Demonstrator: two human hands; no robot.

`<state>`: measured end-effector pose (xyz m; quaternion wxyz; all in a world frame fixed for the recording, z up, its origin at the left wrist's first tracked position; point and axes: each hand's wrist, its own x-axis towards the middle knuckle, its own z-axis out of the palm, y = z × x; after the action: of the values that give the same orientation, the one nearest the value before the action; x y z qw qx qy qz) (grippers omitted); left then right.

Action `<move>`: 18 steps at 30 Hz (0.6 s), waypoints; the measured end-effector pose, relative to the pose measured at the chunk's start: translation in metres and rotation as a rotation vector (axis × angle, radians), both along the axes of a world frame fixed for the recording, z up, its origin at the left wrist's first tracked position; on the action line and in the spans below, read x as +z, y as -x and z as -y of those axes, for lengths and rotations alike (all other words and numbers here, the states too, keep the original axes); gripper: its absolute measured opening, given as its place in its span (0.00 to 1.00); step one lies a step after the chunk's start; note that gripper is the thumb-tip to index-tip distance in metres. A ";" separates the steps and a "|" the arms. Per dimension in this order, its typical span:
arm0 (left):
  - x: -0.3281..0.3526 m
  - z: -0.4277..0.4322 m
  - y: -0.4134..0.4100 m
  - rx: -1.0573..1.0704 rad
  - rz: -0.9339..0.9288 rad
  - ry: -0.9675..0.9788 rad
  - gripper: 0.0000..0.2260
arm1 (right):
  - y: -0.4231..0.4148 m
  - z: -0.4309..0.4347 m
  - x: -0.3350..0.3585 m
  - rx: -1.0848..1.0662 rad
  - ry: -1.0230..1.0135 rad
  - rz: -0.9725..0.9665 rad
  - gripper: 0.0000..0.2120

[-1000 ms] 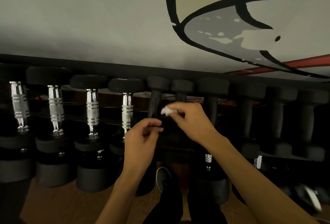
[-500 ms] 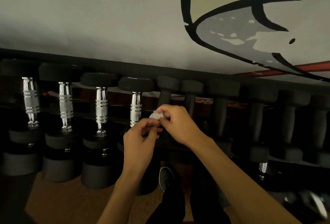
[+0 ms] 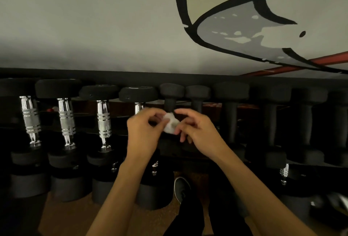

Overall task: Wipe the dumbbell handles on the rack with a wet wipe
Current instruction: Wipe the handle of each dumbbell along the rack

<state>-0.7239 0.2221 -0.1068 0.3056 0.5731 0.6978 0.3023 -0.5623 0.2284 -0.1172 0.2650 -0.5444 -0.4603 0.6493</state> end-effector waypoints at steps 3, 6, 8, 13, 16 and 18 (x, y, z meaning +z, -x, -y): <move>-0.001 -0.013 0.003 0.098 0.008 -0.057 0.06 | -0.007 0.005 -0.006 -0.139 -0.002 -0.033 0.16; -0.006 -0.007 -0.005 0.091 -0.039 -0.098 0.07 | -0.004 0.013 -0.010 -0.123 -0.037 0.007 0.14; -0.006 0.000 -0.014 0.054 -0.058 -0.109 0.07 | -0.002 0.014 -0.009 -0.140 -0.042 0.011 0.13; -0.008 0.003 -0.013 0.043 -0.096 -0.093 0.11 | -0.001 0.012 -0.009 -0.156 -0.041 0.005 0.12; -0.011 0.006 -0.007 0.015 -0.107 -0.099 0.10 | -0.001 0.011 -0.010 -0.174 -0.023 -0.030 0.11; -0.012 0.013 -0.004 -0.007 -0.127 -0.096 0.09 | -0.001 0.011 -0.009 -0.185 -0.014 -0.044 0.11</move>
<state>-0.7199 0.2093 -0.1183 0.2338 0.6075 0.6984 0.2976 -0.5612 0.2176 -0.1265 0.3378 -0.5685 -0.4068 0.6303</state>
